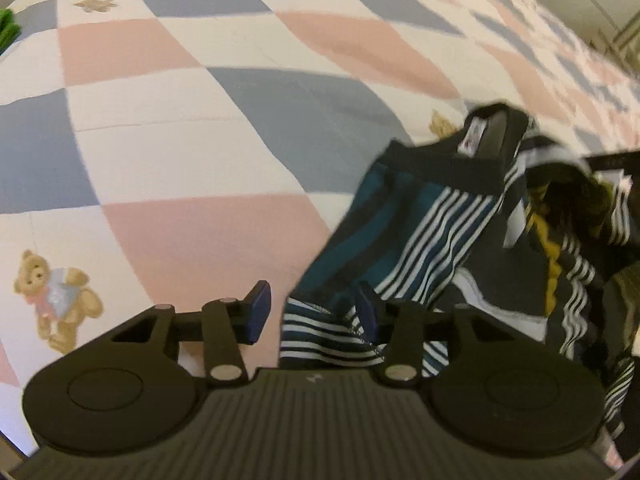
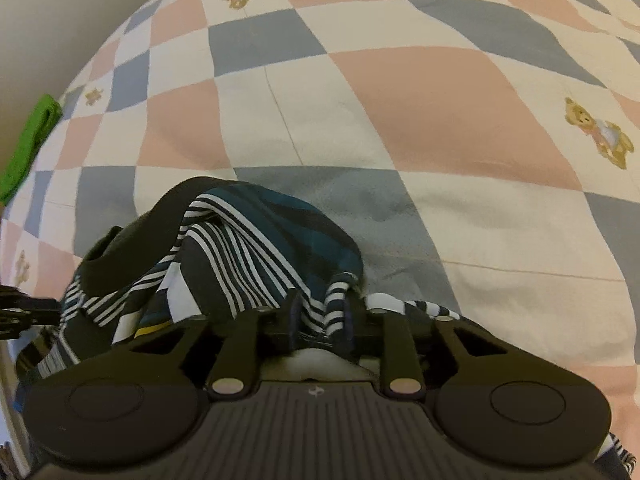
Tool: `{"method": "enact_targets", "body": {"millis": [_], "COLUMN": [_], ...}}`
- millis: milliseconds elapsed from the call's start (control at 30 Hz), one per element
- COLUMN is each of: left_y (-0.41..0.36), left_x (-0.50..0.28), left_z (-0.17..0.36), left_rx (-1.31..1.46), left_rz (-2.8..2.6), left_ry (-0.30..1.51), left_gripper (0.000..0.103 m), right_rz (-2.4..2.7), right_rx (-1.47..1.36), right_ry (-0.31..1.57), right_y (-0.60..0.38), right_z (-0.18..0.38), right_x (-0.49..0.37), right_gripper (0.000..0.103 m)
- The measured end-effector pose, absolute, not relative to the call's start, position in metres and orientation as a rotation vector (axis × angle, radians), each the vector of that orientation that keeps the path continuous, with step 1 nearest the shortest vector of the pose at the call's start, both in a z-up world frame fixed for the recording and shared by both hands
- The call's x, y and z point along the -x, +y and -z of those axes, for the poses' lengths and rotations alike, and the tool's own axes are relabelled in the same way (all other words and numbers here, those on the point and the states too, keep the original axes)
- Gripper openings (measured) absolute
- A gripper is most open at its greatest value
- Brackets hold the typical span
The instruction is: Fold clothes
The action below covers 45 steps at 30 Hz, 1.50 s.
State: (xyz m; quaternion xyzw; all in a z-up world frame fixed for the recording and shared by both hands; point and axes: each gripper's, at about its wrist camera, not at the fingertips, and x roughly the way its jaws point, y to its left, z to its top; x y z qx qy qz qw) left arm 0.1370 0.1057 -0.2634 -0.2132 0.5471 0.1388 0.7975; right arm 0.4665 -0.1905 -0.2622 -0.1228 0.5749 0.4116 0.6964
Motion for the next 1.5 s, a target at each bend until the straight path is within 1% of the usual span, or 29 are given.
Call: {"method": "enact_targets", "body": {"millis": [33, 100, 200, 233, 267, 300, 333, 367, 433, 500, 567, 633, 667, 700, 733, 800, 833, 933, 1000, 1067, 1100, 1133, 1167, 1233, 1367, 1500], "left_y": [0.108, 0.111, 0.11, 0.108, 0.105, 0.102, 0.098, 0.095, 0.095, 0.099, 0.096, 0.094, 0.093, 0.092, 0.091, 0.089, 0.089, 0.087, 0.084, 0.081, 0.079, 0.077, 0.076, 0.075, 0.07, 0.066], "left_x": [-0.136, -0.138, -0.147, -0.152, -0.156, -0.16, -0.165, -0.169, -0.167, -0.165, -0.167, -0.17, -0.171, -0.171, -0.172, -0.172, -0.171, -0.168, -0.167, -0.168, -0.169, -0.17, -0.169, -0.166, -0.159, -0.155], "left_z": [0.266, 0.275, 0.291, 0.293, 0.294, 0.294, 0.295, 0.295, 0.299, 0.301, 0.3, 0.299, 0.299, 0.299, 0.299, 0.298, 0.298, 0.299, 0.299, 0.301, 0.301, 0.301, 0.301, 0.296, 0.275, 0.235], "left_rx": [0.461, 0.48, 0.53, 0.547, 0.539, 0.532, 0.524, 0.517, 0.518, 0.532, 0.515, 0.498, 0.491, 0.485, 0.479, 0.476, 0.479, 0.495, 0.493, 0.487, 0.477, 0.468, 0.475, 0.483, 0.437, 0.368], "left_rz": [-0.302, -0.287, -0.231, -0.212, -0.198, -0.184, -0.17, -0.156, -0.165, -0.196, -0.201, -0.205, -0.208, -0.211, -0.214, -0.219, -0.222, -0.235, -0.251, -0.265, -0.27, -0.275, -0.28, -0.294, -0.323, -0.321], "left_ry": [1.184, 1.208, 1.222, 1.211, 1.208, 1.204, 1.2, 1.196, 1.203, 1.223, 1.24, 1.257, 1.262, 1.267, 1.273, 1.275, 1.271, 1.264, 1.262, 1.265, 1.263, 1.261, 1.251, 1.23, 1.172, 1.089], "left_gripper": [0.042, 0.042, 0.042, 0.04, 0.029, 0.024, 0.016, 0.016, 0.017, 0.025, 0.026, 0.028, 0.03, 0.031, 0.032, 0.033, 0.034, 0.038, 0.038, 0.037, 0.036, 0.027, 0.017, 0.008, 0.006, 0.006], "right_rz": [-0.916, -0.91, -0.893, -0.889, -0.885, -0.885, -0.888, -0.892, -0.912, -0.916, -0.912, -0.914, -0.923, -0.932, -0.94, -0.947, -0.939, -0.901, -0.9, -0.901, -0.917, -0.932, -0.935, -0.933, -0.896, -0.839], "right_rx": [0.275, 0.276, 0.248, 0.237, 0.226, 0.229, 0.246, 0.26, 0.227, 0.197, 0.181, 0.173, 0.177, 0.187, 0.198, 0.243, 0.261, 0.269, 0.262, 0.254, 0.243, 0.235, 0.244, 0.242, 0.165, 0.08], "right_ry": [1.281, 1.279, 1.292, 1.301, 1.31, 1.315, 1.32, 1.324, 1.339, 1.34, 1.33, 1.32, 1.315, 1.306, 1.297, 1.3, 1.304, 1.319, 1.321, 1.323, 1.324, 1.322, 1.305, 1.268, 1.141, 0.979], "right_y": [-0.188, -0.187, -0.192, -0.195, -0.197, -0.199, -0.201, -0.203, -0.213, -0.219, -0.222, -0.221, -0.215, -0.21, -0.204, -0.19, -0.185, -0.177, -0.177, -0.176, -0.178, -0.18, -0.183, -0.191, -0.221, -0.263], "right_z": [0.264, 0.265, 0.267, 0.267, 0.268, 0.269, 0.269, 0.269, 0.268, 0.266, 0.265, 0.265, 0.265, 0.266, 0.266, 0.273, 0.277, 0.289, 0.291, 0.294, 0.291, 0.288, 0.284, 0.273, 0.231, 0.173], "right_x": [-0.465, -0.463, -0.463, -0.462, -0.461, -0.458, -0.455, -0.452, -0.447, -0.444, -0.444, -0.448, -0.452, -0.455, -0.458, -0.464, -0.467, -0.473, -0.471, -0.469, -0.467, -0.464, -0.46, -0.453, -0.439, -0.426], "right_gripper": [0.034, 0.036, 0.036, 0.036, 0.035, 0.025, 0.012, 0.007, 0.007, 0.007, 0.008, 0.023, 0.028, 0.042, 0.05, 0.057, 0.063, 0.07, 0.07, 0.056, 0.032, 0.011, 0.01, 0.008, 0.007, 0.006]}}
